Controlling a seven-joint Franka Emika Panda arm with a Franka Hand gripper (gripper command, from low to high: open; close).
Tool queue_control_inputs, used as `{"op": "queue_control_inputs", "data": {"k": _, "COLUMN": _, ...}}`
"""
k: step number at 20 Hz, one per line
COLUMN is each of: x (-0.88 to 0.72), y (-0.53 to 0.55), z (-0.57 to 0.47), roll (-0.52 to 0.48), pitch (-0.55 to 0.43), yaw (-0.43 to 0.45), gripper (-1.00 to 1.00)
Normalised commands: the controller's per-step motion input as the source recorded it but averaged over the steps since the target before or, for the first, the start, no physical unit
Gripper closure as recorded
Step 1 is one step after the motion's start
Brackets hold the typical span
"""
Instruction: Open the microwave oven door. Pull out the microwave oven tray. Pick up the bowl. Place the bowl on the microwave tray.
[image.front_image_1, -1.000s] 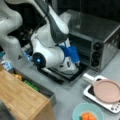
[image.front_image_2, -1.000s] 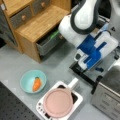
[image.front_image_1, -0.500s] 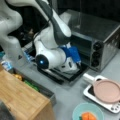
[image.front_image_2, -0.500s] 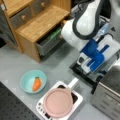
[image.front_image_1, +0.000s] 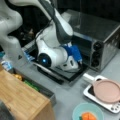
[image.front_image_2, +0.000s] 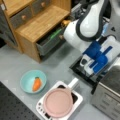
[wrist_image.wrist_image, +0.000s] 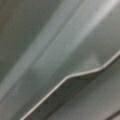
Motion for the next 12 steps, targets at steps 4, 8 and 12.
{"op": "queue_control_inputs", "data": {"k": 4, "x": -0.19, "y": 0.08, "z": -0.25, "roll": 0.139, "pitch": -0.082, "yaw": -0.213, "gripper": 1.00}}
{"op": "queue_control_inputs", "data": {"k": 8, "x": -0.18, "y": 0.04, "z": -0.26, "roll": 0.102, "pitch": -0.073, "yaw": -0.230, "gripper": 1.00}}
{"op": "queue_control_inputs", "data": {"k": 12, "x": -0.16, "y": 0.00, "z": -0.28, "roll": 0.103, "pitch": -0.082, "yaw": -0.230, "gripper": 1.00}}
